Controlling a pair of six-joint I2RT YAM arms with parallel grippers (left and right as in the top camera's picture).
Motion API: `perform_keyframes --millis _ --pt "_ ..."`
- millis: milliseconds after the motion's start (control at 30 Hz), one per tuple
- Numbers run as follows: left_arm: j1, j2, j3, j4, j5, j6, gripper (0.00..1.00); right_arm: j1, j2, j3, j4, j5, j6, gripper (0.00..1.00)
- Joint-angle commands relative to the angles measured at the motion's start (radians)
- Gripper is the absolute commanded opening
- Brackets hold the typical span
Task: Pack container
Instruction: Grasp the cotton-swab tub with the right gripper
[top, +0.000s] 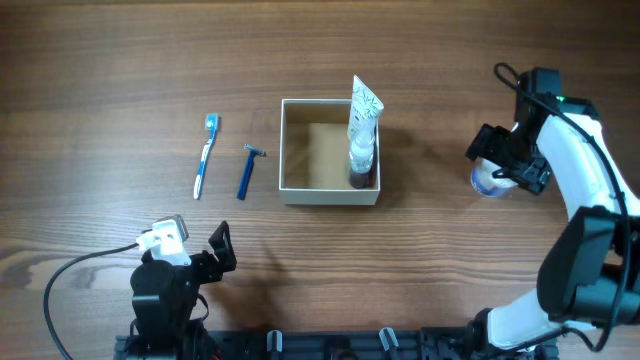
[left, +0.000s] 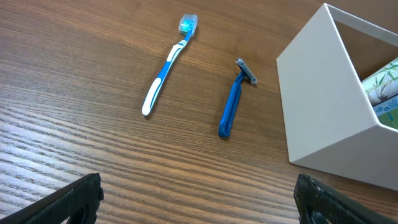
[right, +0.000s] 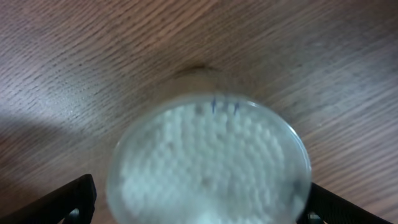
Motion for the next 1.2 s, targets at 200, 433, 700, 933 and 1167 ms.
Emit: perform_keyframes --millis 200,433,700,933,1167 --pt "-0.006 -0.009 -0.002 0.002 0.008 0.002 1.00 -0.005 0.014 0.012 0.031 -0.027 0.000 0.83" --pt "-0.006 -0.009 -0.002 0.002 0.008 0.002 1.00 -0.005 0.013 0.012 0.027 -0.027 0.004 0.69" --pt "-0.006 -0.009 -0.002 0.002 0.008 0.002 1.00 -0.004 -0.113 0.023 -0.009 -0.056 -0.044 0.67" --pt "-0.006 -0.009 -0.002 0.002 0.008 0.002 1.00 0.080 -0.454 0.085 -0.064 -0.153 -0.178 0.63" --pt "-0.006 -0.009 -0.002 0.002 0.008 0.002 1.00 0.277 -0.773 0.099 0.029 -0.254 -0.179 0.63"
